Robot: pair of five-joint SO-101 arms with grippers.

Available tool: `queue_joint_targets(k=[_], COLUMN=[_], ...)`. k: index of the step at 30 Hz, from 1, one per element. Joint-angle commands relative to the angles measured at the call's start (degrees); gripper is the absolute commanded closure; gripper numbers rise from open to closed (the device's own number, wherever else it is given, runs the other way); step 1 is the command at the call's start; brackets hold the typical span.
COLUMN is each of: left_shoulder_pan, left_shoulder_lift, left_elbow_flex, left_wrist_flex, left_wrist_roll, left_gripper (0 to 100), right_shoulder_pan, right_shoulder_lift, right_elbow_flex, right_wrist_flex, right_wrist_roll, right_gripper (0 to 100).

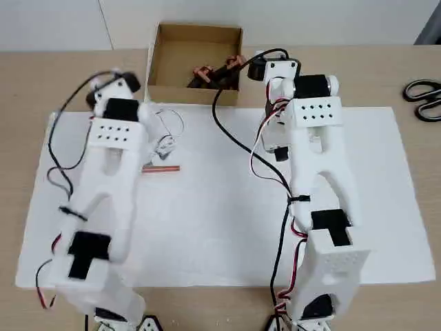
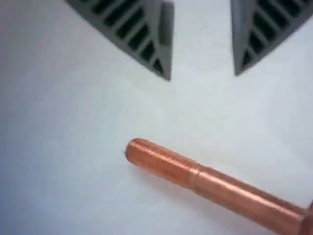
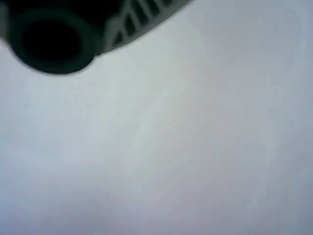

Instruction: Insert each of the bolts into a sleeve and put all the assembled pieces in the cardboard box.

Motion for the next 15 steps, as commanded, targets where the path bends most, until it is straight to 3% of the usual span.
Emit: queue_joint_targets(k=[1, 6, 15], left_shoulder_pan=[-2.73, -7.21, -7.38], left_shoulder_lift=[4.75, 9.23, 9.32], left_elbow_flex=[-0.66, -0.66, -0.66], left_wrist_flex=[-2.37, -5.63, -5.63], left_wrist_roll=[6.95, 10.46, 14.15], left_gripper=[92, 92, 92], right_shoulder_pan=[0.13, 0.13, 0.13], right_shoulder_lift=[-2.59, -2.59, -2.59], right_elbow_flex=[-0.18, -0.18, -0.18], right_wrist_flex=[-0.22, -0.22, -0.22], right_wrist_roll=[0.26, 0.26, 0.26], right_gripper=[99.1, 99.1, 99.1])
